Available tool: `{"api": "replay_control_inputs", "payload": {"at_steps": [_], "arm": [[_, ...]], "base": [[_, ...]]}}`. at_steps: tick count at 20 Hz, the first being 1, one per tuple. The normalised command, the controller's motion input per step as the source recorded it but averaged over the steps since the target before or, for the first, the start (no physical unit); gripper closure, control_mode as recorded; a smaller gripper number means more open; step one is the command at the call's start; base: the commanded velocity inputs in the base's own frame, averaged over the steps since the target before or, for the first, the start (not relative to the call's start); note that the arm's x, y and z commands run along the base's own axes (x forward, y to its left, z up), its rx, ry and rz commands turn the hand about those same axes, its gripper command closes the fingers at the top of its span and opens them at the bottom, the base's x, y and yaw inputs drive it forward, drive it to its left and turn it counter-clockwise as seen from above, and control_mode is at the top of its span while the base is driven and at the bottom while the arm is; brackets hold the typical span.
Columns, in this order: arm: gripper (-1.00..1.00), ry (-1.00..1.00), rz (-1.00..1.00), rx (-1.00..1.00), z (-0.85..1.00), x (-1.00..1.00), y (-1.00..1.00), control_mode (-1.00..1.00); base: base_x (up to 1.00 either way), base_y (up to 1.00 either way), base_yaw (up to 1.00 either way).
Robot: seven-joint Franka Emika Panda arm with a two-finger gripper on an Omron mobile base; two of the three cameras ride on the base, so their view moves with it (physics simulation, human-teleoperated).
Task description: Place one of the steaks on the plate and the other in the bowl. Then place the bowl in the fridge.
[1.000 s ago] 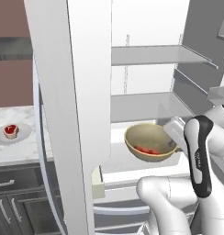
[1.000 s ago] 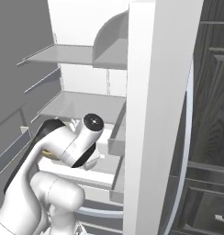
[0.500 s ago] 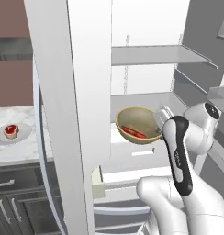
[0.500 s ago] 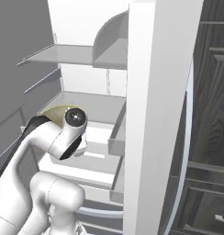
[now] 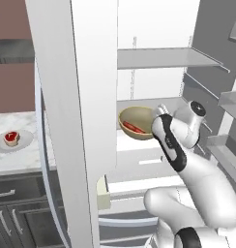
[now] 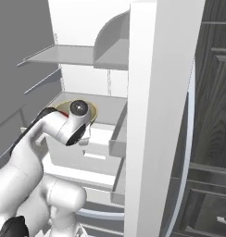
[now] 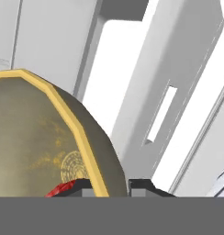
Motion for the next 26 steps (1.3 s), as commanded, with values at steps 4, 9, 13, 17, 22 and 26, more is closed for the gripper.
{"api": "replay_control_inputs", "payload": {"at_steps": [4, 9, 13, 17, 22, 26], "arm": [[1.0, 0.14, -0.11, 0.0, 0.0, 0.99, -0.25, -1.0], [1.0, 0.01, -0.09, 0.01, 0.0, 0.99, -0.01, -1.0], [1.0, 0.0, -0.14, 0.0, -0.03, 1.0, 0.0, -1.0], [1.0, 0.0, -0.18, 0.0, -0.21, 0.94, 0.0, -1.0], [1.0, 0.02, -0.18, -0.03, -0.12, 0.59, 0.0, -1.0], [1.0, 0.04, -0.05, -0.02, 0.0, 0.3, 0.0, -1.0]], "base": [[0.0, 0.0, 0.0], [0.0, 0.0, 0.0], [0.0, 0.0, 0.0], [0.0, 0.0, 0.0], [0.0, 0.0, 0.0], [0.0, 0.0, 0.0]]}}
